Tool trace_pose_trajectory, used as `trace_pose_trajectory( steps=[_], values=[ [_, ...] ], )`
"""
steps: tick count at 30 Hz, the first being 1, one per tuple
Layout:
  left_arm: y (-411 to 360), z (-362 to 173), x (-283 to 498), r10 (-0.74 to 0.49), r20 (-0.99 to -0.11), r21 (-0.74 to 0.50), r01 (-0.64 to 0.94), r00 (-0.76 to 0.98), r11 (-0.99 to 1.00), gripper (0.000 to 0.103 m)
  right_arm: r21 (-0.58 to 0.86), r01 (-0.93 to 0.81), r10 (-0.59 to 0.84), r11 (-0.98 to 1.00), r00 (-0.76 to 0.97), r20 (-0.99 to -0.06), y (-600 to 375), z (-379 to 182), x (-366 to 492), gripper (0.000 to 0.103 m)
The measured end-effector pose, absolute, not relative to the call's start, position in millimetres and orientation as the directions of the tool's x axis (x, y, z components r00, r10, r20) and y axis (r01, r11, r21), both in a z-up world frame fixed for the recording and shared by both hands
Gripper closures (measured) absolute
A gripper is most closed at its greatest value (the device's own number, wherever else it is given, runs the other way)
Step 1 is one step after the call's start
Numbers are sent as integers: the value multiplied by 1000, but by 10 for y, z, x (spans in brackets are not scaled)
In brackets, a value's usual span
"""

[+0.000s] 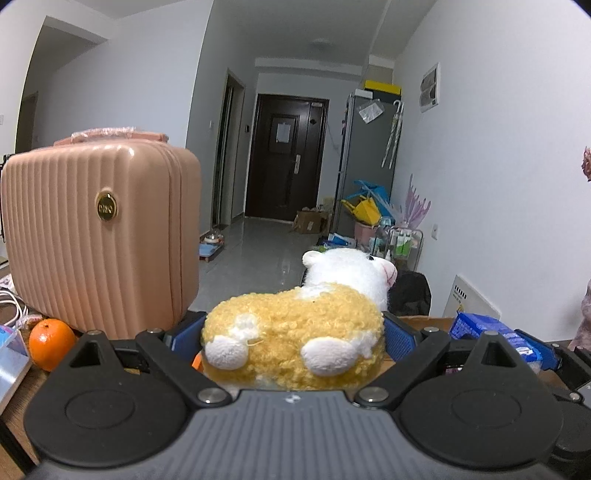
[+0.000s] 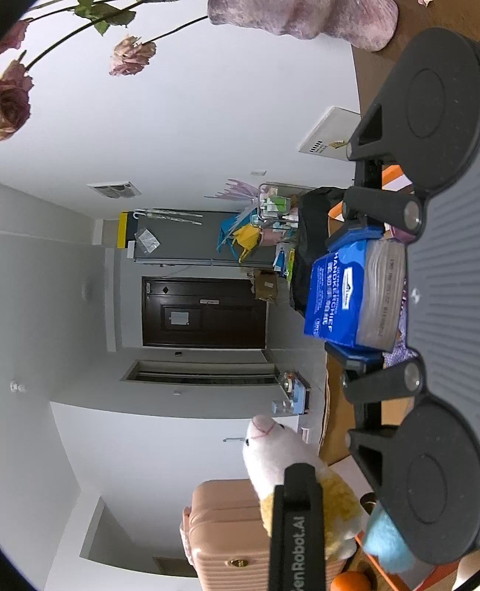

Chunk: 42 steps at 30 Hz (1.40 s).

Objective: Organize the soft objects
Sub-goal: 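Open both tools to drop the sheep and handkerchief pack into the box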

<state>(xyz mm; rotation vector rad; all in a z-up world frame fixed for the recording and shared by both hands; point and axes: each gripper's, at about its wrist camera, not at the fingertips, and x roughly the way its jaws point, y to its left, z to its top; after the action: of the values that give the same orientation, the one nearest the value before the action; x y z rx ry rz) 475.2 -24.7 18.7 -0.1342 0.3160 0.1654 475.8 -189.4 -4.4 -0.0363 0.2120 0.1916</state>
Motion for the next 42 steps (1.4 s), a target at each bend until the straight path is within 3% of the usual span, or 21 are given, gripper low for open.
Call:
trace_pose_trajectory(
  steps=[4, 8, 11, 23, 42],
  values=[
    [-196, 161, 4779, 131, -343, -122, -182, 930, 976, 0, -15, -174, 166, 985, 957, -237, -1915, -63, 4814, 45],
    [-138, 158, 4774, 133, -348, -142, -192, 928, 971, 0, -2, -155, 150, 988, 959, -241, -1947, -82, 4828, 13],
    [-120, 155, 4781, 150, -359, -140, -212, 921, 967, 0, 12, -142, 141, 990, 961, -240, -1964, -90, 4835, 0],
    [-145, 182, 4727, 157, -356, -136, -217, 921, 967, 0, 33, -147, 151, 989, 956, -253, -2002, -134, 4815, 0],
    [78, 258, 4066, 148, -305, -90, -184, 941, 979, 0, -25, -199, 192, 980, 965, -178, -2003, -126, 4165, 0]
  ],
)
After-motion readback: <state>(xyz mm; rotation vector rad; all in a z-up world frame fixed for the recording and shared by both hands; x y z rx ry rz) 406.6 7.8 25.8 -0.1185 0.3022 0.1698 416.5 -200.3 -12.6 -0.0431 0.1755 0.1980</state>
